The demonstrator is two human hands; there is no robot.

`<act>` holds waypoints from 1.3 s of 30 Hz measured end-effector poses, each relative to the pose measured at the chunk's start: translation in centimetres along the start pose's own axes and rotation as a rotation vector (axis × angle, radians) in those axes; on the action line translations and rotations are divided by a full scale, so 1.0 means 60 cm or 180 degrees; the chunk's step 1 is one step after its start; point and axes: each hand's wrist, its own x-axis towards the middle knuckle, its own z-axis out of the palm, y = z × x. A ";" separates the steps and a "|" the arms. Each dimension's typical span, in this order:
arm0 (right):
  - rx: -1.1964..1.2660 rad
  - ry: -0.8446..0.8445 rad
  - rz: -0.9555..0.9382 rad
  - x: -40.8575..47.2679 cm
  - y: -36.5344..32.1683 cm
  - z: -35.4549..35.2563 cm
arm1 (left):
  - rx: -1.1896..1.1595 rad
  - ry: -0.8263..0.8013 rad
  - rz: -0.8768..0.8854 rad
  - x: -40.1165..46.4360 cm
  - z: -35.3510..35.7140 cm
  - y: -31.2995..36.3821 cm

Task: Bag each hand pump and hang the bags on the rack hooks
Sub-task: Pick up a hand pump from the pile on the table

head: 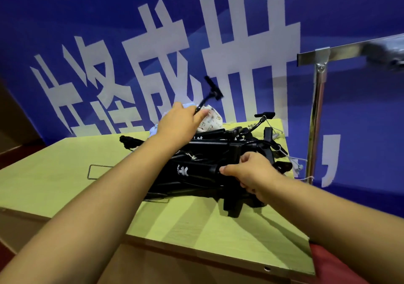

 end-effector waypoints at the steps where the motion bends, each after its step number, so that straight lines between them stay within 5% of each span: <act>1: 0.0071 0.0083 -0.0109 -0.001 0.007 0.006 | 0.0040 -0.0061 0.0040 0.007 0.008 0.008; 4: 0.0228 0.0305 -0.0345 -0.007 0.024 0.013 | 0.0278 -0.0499 0.0192 0.038 0.034 0.038; 7: 0.0207 0.0483 -0.0594 -0.015 0.034 0.015 | 0.0376 -0.1015 -0.0228 0.070 0.058 0.067; 11: 0.0029 0.0696 -0.0945 -0.025 0.043 0.021 | 0.0482 -0.1146 -0.0083 0.070 0.100 0.074; 19: -0.0327 0.0872 -0.1133 -0.014 0.042 0.004 | -0.1193 -0.1021 0.0446 0.003 0.056 0.016; 24: -0.0373 0.0929 -0.1575 -0.031 0.022 0.010 | -0.1229 -0.0095 -0.1187 -0.030 0.016 -0.161; 27: 0.0887 0.0623 -0.1154 -0.024 0.020 0.017 | -0.1333 -0.0674 -0.1915 -0.084 0.024 -0.244; 36: 0.1774 0.0510 -0.0403 -0.019 0.018 0.003 | -0.2466 -0.0588 -0.2373 -0.140 0.057 -0.299; 39: 0.2076 0.0489 -0.0370 -0.026 -0.002 -0.006 | -0.3362 -0.0380 -0.2463 -0.135 0.046 -0.281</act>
